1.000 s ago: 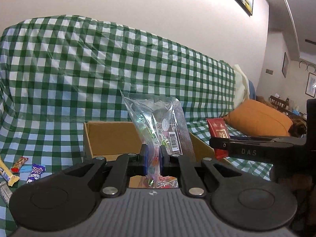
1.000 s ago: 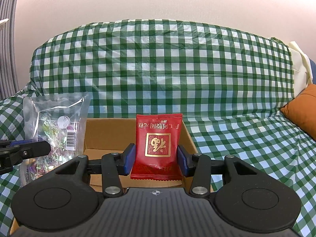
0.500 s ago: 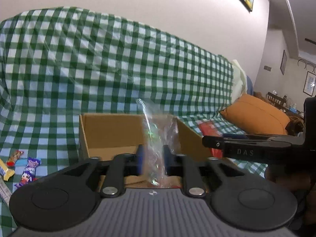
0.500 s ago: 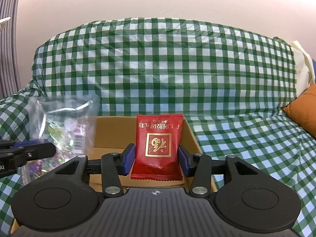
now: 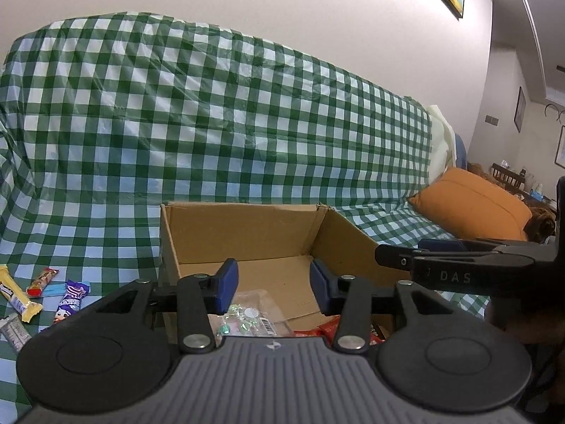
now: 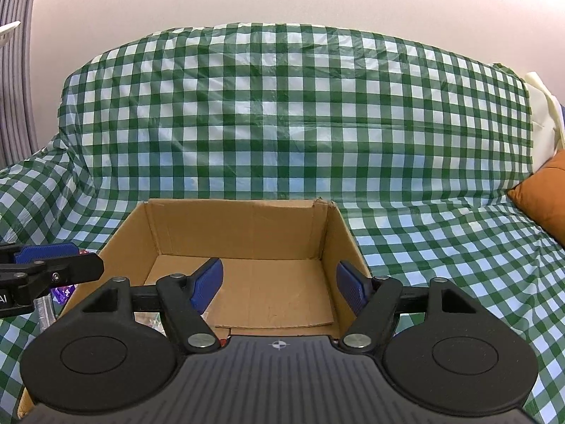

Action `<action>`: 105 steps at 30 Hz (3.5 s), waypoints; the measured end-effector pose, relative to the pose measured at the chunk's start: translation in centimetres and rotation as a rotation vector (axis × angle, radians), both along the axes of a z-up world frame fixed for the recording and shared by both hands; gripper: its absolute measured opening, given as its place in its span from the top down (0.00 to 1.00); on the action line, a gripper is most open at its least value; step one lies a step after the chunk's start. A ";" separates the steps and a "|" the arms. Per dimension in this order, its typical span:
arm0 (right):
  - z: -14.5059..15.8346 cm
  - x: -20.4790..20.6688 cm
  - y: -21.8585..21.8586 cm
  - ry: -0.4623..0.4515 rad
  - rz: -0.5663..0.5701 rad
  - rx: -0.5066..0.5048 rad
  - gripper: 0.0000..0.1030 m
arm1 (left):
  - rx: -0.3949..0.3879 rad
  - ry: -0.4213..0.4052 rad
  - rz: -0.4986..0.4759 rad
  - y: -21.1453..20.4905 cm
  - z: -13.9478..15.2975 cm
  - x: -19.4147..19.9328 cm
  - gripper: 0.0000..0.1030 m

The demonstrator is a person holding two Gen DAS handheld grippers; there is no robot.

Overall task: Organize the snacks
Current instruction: 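Open both tools to drop the candy bag and red packet into the box, then move both tools back down to the snack pile beside the box, then grasp the yellow Alpenliebe bar with the left tool while the right tool grasps the silver pouch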

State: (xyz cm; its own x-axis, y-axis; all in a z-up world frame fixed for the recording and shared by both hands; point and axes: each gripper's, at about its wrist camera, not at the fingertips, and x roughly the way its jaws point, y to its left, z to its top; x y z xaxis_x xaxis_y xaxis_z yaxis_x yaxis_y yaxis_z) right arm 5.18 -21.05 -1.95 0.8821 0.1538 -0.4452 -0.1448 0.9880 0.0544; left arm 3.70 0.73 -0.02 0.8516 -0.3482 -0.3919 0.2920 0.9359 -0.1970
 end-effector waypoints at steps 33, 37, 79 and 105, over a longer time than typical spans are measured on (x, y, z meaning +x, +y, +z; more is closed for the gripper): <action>-0.4 -0.4 7.7 -0.018 0.220 0.055 0.76 | -0.062 0.393 0.571 23.0 -2.5 8.3 0.92; -0.5 -0.6 8.8 -0.035 0.259 0.008 0.76 | -0.144 0.461 0.641 24.3 -3.4 9.5 0.87; -11.6 1.1 31.2 0.248 0.578 -0.186 0.78 | -0.217 0.621 0.594 26.2 -9.7 13.5 0.53; -4.3 -3.0 25.1 0.370 0.497 -0.103 0.83 | -0.006 0.536 0.418 22.9 0.4 3.8 0.76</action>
State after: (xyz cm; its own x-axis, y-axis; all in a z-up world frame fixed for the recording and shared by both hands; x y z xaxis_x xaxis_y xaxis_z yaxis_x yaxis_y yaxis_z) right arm 2.15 4.03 -6.27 0.5003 0.4462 -0.7420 -0.5783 0.8100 0.0972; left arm 7.54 23.59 0.42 0.6037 -0.0352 -0.7964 -0.2334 0.9474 -0.2189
